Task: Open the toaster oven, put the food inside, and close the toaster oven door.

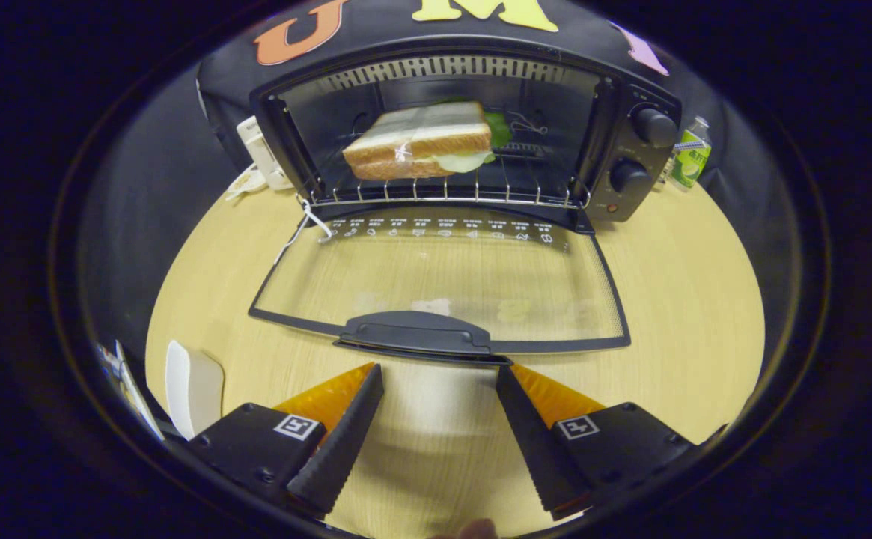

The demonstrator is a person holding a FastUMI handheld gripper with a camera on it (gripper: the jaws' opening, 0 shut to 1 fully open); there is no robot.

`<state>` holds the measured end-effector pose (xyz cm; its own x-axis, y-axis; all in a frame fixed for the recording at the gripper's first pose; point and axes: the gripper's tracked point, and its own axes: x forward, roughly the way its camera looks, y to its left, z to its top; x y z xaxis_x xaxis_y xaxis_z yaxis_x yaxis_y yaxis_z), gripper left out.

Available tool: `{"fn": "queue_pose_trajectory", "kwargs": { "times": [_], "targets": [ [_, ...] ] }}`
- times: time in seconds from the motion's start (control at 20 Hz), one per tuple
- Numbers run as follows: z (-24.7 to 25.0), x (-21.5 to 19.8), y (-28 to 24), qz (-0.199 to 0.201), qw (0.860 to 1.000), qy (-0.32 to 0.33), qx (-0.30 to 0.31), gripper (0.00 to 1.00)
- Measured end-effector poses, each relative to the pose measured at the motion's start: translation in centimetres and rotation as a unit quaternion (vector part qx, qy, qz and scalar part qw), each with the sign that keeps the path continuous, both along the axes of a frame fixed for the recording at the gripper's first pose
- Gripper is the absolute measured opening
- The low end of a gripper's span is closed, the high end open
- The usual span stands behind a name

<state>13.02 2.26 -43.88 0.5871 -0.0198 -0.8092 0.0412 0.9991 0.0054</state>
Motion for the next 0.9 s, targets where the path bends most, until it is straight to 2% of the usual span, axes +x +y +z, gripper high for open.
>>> {"fn": "queue_pose_trajectory", "kwargs": {
  "times": [0.1,0.25,0.6,0.9],
  "targets": [
    [0.3,0.4,-0.4,-0.015,1.0,-0.008,-0.011,1.0],
    [1.2,0.1,-0.4,-0.005,0.999,-0.018,-0.033,1.0],
    [5.2,-0.3,0.2,-0.009,0.997,-0.071,0.002,1.0],
    [11.5,2.1,0.5,-0.013,0.988,-0.151,0.017,1.0]
  ]
}}
